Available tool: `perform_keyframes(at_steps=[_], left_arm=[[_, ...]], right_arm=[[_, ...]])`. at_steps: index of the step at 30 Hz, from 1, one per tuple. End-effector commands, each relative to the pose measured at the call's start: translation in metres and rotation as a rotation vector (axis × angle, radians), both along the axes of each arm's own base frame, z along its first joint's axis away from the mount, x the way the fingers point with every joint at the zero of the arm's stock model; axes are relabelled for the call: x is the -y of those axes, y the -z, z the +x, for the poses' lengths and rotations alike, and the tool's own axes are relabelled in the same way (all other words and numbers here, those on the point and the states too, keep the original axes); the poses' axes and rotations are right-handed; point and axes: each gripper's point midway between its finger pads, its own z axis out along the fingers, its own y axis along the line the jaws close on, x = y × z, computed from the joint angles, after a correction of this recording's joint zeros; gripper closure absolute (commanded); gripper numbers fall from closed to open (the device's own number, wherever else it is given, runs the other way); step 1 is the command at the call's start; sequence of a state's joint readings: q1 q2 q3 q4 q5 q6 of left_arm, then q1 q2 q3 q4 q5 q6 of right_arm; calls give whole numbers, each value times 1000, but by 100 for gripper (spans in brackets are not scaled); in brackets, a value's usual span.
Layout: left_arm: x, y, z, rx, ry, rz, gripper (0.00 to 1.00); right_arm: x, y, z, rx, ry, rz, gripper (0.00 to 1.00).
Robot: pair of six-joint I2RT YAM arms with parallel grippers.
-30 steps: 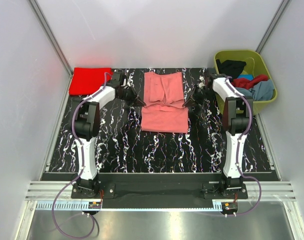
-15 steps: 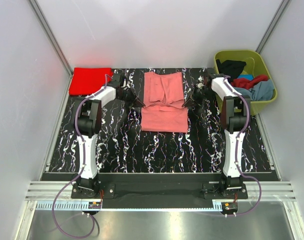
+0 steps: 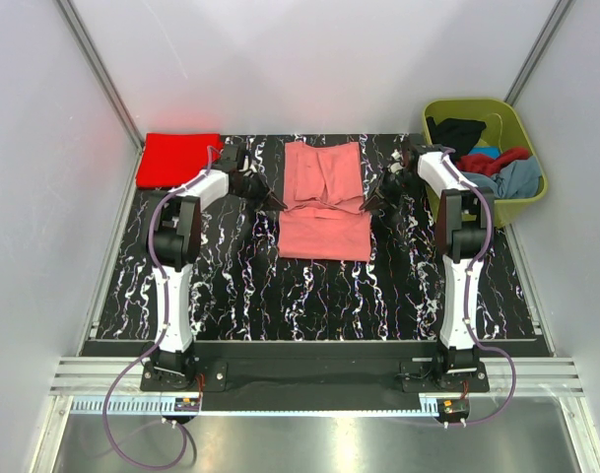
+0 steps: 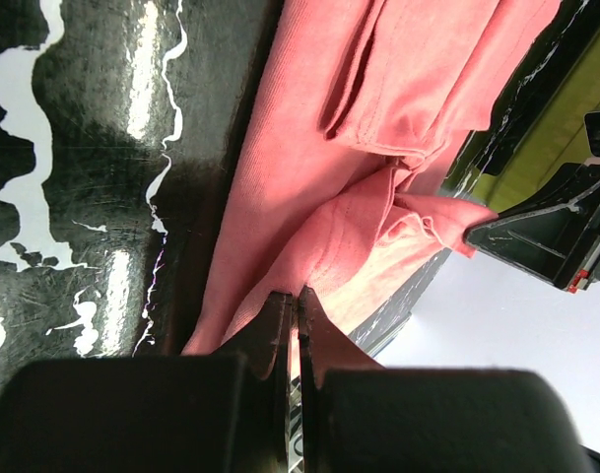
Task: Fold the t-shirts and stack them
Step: Fold the tshirt
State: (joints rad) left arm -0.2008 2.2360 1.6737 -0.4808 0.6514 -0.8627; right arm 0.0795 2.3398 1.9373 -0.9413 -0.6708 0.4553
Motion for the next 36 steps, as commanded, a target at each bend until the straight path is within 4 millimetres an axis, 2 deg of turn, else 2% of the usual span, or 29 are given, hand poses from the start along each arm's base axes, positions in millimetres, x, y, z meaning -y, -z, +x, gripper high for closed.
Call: perform_keyframes(at_steps=[1, 10, 11, 14, 15, 17, 18, 19, 21, 22, 23, 25, 26, 27, 28, 29, 31, 32, 33, 36], left_arm=[[-2, -27, 18, 68, -14, -32, 100], [-5, -14, 33, 52, -29, -41, 96], [-4, -7, 32, 35, -31, -40, 96], [-3, -3, 38, 31, -37, -42, 90], [-2, -5, 42, 43, -35, -41, 87], [-5, -3, 45, 52, -31, -27, 83], [-8, -7, 50, 82, -19, 4, 80], [-8, -10, 51, 102, -8, 25, 76], [-19, -24, 57, 163, 4, 109, 71], [-23, -29, 57, 187, 9, 137, 68], [-28, -48, 58, 236, 6, 160, 66], [-35, -53, 51, 276, 20, 229, 65], [-36, -71, 47, 318, 24, 243, 64], [-33, -65, 36, 315, 50, 270, 64], [-30, -67, 30, 320, 59, 278, 64], [-28, -76, 23, 332, 66, 278, 64], [-14, -67, 5, 311, 105, 279, 66], [-9, -69, 0, 317, 117, 281, 67], [2, -62, -10, 307, 151, 282, 68], [27, -51, -23, 265, 213, 220, 72]], right_arm=[[9, -11, 11, 34, 19, -13, 100], [17, 3, 20, 31, 27, -38, 100], [18, 3, 23, 33, 32, -39, 100], [19, 5, 32, 42, 40, -37, 98], [19, 11, 33, 33, 37, -43, 92], [20, 10, 41, 46, 37, -50, 88], [21, 18, 43, 35, 36, -60, 84], [22, 9, 49, 57, 30, -67, 76], [28, 12, 55, 55, 33, -100, 64], [30, 1, 57, 72, 23, -117, 53], [35, -3, 58, 87, 24, -160, 49], [41, -10, 52, 95, 13, -193, 41], [44, -24, 49, 122, 16, -217, 41], [43, -27, 45, 127, 9, -228, 40], [43, -22, 37, 108, 1, -235, 40], [41, -35, 33, 133, 1, -244, 40], [29, -32, 22, 131, -16, -249, 40], [26, -41, 19, 153, -17, -265, 41], [24, -36, 15, 153, -17, -278, 42], [9, -41, 10, 192, -19, -296, 48]])
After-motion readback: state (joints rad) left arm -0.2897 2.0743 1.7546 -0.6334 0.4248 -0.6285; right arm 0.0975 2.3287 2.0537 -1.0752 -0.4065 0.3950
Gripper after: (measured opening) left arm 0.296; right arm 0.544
